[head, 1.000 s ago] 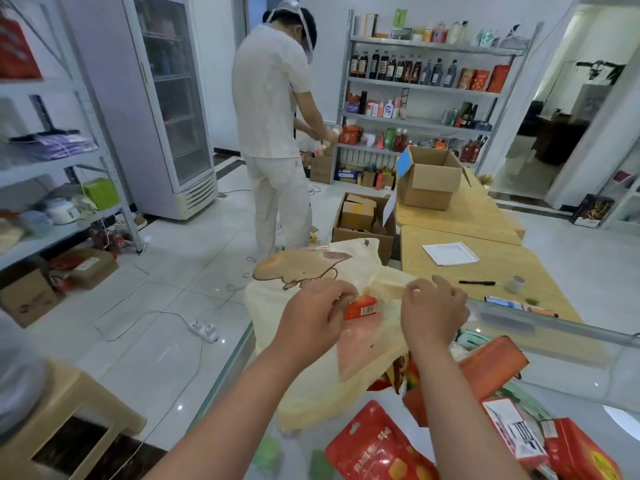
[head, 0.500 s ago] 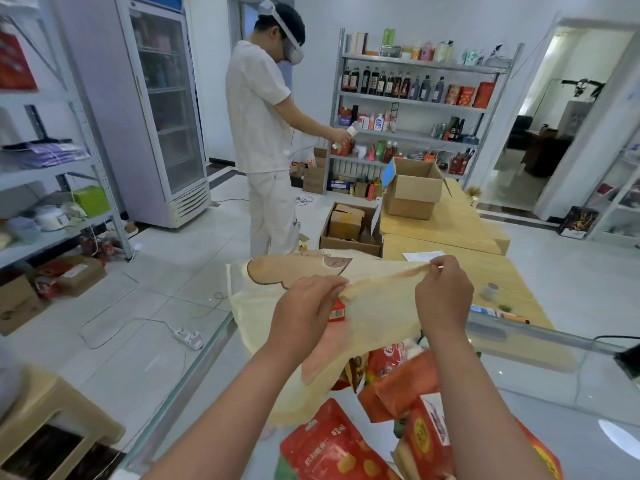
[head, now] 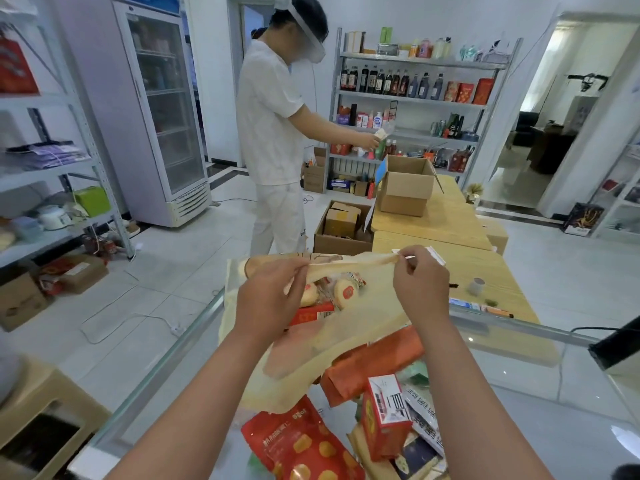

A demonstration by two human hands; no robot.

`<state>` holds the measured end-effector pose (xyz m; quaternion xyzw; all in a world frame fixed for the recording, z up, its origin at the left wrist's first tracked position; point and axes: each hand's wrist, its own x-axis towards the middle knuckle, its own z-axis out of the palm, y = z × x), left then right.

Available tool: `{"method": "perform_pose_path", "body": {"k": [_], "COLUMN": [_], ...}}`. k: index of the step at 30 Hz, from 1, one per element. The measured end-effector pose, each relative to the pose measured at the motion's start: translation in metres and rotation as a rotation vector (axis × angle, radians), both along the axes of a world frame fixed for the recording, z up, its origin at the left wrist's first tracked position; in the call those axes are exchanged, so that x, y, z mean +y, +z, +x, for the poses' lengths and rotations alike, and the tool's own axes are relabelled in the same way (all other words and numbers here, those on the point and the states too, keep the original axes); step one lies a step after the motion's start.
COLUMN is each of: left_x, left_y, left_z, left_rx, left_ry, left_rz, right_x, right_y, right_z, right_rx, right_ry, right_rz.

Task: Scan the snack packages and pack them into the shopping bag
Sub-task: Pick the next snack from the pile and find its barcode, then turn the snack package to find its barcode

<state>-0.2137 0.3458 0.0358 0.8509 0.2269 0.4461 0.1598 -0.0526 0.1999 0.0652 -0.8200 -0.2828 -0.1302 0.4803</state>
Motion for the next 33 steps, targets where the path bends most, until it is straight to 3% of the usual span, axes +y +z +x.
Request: {"method": "perform_pose_path", "body": {"k": [4,9,14,21,28,33], "left_x": [0.001,0.008,-0.018,-0.063,-0.123,-0.134], "left_y": [0.003,0.0,0.005,0.001,0.011,0.001], "left_z": [-0.004,0.0,0.014,0.057,0.108,0.132], "left_rx": [0.077,0.448,0.323,0.319,0.392,0.525], "left_ry": [0.008,-0.172,-0.367,-0.655,-0.639,-0.51], "left_rz": [-0.178,-0.345,-0.277,-0.225,-0.254,-0.351], "right_x": [-0.007,-0.02,-0.047,-0.101,-0.129,-0.119], "right_y": [-0.001,-0.011,-0.022,-0.055,-0.093,-0.123], "right_z": [0.0,0.001,0.008,0.022,0.059,0.102], "right_rx": [0.134,0.203,0.287,0.415,0.545,0.504], "right_ry": [0.154,0.156,-0.031,-0.225,-0.119,0.051], "right_rz": [-0.067,-0.037,0.009,-0.105,-0.238,-0.47]}}
